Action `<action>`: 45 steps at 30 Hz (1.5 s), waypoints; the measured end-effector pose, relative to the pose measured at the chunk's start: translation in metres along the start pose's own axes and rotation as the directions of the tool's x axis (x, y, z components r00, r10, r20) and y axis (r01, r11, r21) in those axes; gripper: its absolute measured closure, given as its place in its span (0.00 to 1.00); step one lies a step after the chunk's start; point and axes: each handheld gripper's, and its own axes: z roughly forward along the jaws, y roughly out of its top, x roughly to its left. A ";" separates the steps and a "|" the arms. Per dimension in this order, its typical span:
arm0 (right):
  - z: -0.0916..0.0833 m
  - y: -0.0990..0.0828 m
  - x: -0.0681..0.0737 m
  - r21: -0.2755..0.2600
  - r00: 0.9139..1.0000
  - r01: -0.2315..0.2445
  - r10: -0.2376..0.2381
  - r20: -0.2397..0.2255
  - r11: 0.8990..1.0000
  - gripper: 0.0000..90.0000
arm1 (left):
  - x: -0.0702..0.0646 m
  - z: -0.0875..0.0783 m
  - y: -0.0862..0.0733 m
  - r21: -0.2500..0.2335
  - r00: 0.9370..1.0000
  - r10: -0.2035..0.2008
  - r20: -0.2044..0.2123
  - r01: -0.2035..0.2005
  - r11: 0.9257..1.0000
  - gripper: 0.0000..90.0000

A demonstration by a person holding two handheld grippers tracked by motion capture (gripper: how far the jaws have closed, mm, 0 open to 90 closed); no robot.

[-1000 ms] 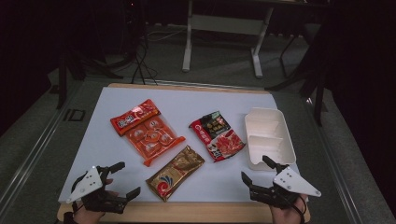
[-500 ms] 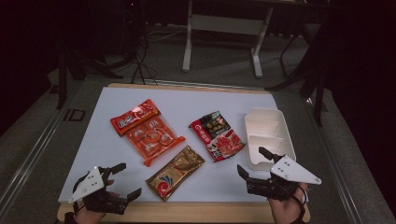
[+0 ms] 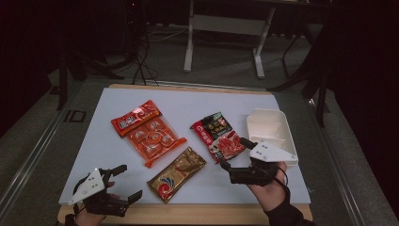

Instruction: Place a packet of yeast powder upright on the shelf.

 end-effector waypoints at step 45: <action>0.147 -0.063 0.001 0.375 0.987 -0.003 0.062 -0.147 0.927 0.36 | -0.001 0.002 -0.001 0.041 1.000 0.015 0.004 -0.015 0.999 0.03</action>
